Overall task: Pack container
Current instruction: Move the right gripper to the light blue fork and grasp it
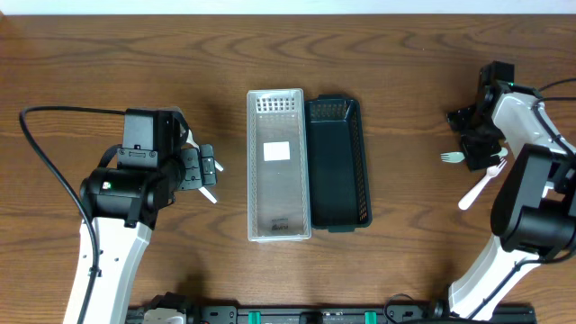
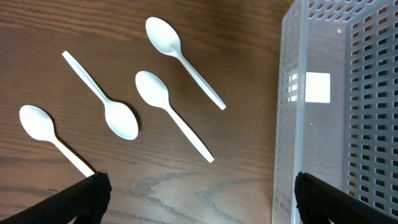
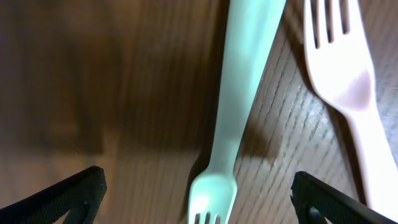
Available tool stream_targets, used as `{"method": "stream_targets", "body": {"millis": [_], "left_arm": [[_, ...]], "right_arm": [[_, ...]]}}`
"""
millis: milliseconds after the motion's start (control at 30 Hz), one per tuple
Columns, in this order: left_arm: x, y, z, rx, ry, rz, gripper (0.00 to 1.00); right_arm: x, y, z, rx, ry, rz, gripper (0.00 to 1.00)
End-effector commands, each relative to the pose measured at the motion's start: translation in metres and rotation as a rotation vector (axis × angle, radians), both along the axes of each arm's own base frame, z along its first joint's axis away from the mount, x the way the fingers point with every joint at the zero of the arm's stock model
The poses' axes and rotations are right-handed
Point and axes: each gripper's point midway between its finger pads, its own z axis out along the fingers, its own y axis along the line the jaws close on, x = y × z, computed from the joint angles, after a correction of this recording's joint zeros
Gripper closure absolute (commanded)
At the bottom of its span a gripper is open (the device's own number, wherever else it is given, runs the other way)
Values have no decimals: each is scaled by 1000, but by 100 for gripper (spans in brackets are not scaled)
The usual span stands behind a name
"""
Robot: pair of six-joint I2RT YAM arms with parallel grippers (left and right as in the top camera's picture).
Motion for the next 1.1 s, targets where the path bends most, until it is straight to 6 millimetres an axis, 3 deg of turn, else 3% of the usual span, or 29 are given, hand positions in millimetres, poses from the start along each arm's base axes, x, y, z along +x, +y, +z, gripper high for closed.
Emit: {"method": "stream_targets", "body": {"millis": [0,233,333,467,567,767,1067], "left_arm": [[1,1,1,-5,-3,7,4],[1,1,1,-5,-3,7,4],[1,1,1,-5,-3,7,4],[0,1,1,-5,-3,7,4],[0,1,1,-5,-3,7,4],[0,1,1,-5,-2,7,4],[0,1,1,-5,-2,7,4]], "right_arm": [[-7,-2,-17,33,40,-25,1],[-11,2,-31,62,73,-9,1],[-12,2,-31,62,79,12,13],[-15,2,-31,64,89,24,44],[-16,3,-31,65,94,24,57],[-16,3,-31,66,95,35,73],[-17,3,-31,67,103,49,87]]}}
